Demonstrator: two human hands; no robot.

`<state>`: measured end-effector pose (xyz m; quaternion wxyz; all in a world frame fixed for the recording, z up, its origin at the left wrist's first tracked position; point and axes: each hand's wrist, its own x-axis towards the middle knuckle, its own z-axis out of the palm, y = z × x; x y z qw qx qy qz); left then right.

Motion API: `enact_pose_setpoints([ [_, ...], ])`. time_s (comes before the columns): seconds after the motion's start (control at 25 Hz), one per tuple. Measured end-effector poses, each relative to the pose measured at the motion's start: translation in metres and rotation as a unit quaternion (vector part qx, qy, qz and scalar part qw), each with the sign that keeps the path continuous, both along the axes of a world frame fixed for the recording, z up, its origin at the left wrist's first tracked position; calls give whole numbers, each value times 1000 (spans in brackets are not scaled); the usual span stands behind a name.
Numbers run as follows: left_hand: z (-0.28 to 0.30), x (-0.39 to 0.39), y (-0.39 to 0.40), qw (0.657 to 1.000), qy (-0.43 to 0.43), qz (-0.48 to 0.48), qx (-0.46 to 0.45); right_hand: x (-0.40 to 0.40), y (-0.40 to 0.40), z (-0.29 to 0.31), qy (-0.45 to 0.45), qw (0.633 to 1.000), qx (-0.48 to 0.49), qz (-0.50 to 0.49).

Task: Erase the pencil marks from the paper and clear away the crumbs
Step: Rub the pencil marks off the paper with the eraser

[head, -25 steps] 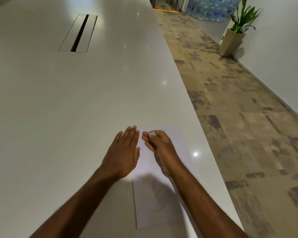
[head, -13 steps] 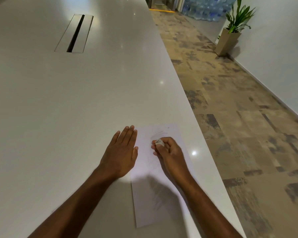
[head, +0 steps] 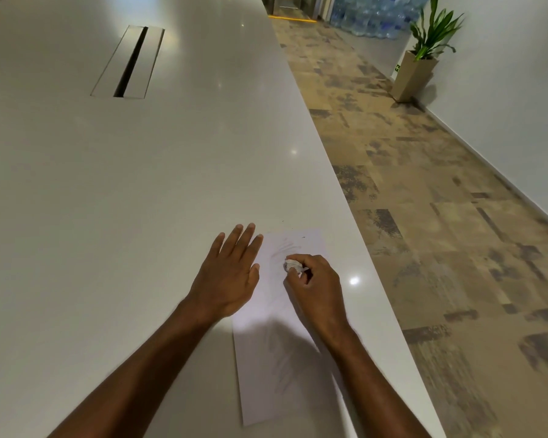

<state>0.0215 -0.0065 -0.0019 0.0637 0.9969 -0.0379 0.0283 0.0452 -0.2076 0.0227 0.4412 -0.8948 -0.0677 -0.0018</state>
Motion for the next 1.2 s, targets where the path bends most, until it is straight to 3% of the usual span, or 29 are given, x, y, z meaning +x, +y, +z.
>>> enact_pose_setpoints([
  [0.24,0,2,0,1000,12,-1,-11,11,23,0,-99,988,-92,68],
  [0.4,2,1,0,1000,16,6,-11,66,10,14,-66,990,-114,-54],
  [0.56,2,1,-1,1000,14,3,-12,17,25,5,-81,987,-112,80],
  [0.76,0,2,0,1000,9,4,-20,60,9,19,-70,984,-155,-44],
  [0.92,-2,2,0,1000,4,5,-26,18,23,8,-97,982,-146,76],
  [1.08,-1,3,0,1000,3,4,-28,59,11,21,-87,979,-181,-46],
  [1.2,-1,2,-1,999,5,5,-33,24,25,14,-94,979,-178,44],
])
